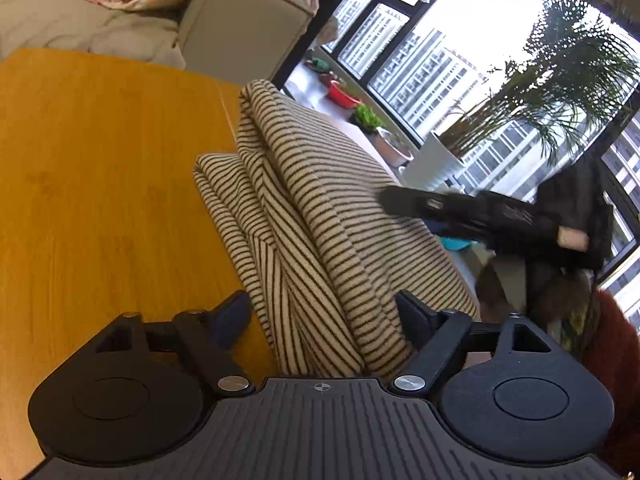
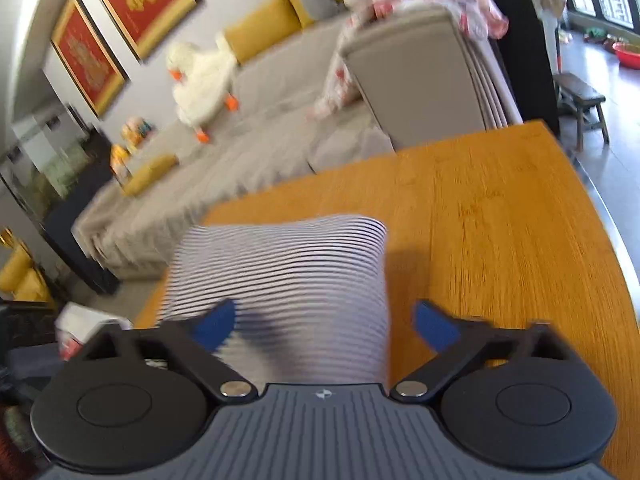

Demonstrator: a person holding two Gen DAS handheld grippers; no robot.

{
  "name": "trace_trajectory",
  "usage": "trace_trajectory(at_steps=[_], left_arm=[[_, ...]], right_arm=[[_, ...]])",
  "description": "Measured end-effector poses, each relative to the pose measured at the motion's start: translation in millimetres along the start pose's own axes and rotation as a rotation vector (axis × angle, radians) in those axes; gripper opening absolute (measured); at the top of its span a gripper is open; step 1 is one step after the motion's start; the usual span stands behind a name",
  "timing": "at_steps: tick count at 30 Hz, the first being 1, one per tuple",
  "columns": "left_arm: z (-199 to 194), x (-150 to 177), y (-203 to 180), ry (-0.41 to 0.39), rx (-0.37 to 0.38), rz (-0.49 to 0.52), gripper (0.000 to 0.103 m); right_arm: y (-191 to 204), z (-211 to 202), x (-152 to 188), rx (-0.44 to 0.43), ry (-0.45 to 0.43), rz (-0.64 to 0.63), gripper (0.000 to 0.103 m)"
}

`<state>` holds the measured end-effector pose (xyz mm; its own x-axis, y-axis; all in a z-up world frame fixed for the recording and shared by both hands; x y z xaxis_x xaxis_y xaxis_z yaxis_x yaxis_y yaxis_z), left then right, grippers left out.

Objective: Fold clothes

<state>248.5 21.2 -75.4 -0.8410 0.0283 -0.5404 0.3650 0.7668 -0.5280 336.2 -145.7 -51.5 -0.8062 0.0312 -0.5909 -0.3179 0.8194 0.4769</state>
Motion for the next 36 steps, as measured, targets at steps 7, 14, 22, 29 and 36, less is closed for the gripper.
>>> trace_trajectory(at_steps=[7, 14, 22, 29, 36], left_arm=[[-7.7, -0.9, 8.8, -0.018, -0.056, 0.035, 0.076], [-29.7, -12.3, -0.2, -0.078, -0.11, 0.064, 0.07], [-48.1, -64.6, -32.3, -0.204, -0.097, 0.189, 0.051], [-33.6, -65.2, -0.5, -0.171, -0.186, 0.107, 0.052], [-49.9, -41.8, 4.9, -0.098, -0.084, -0.101, 0.097]], right_arm=[[53.2, -7.1, -13.1, -0.031, -0.072, -0.205, 0.063], [35.5, -3.1, 9.9, 0.146, -0.061, -0.235, 0.072], [109.0, -29.2, 60.0, 0.063, -0.092, -0.528, 0.069], [123.0, -17.3, 76.7, 0.027, -0.026, -0.561, 0.07], [47.9, -34.5, 1.6, -0.045, -0.056, -0.208, 0.084]])
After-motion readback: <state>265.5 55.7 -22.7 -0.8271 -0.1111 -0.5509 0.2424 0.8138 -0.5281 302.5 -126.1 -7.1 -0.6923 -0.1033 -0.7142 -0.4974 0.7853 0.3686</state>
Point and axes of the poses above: each gripper's, at about its wrist camera, not at the fingertips, and z roughly the way its jaws point, y to its left, x to its underside, the point moved 10 cm from there along z, roughly the way its jaws point, and after that the axes turned 7 degrees about y, right-handed, at the moved point
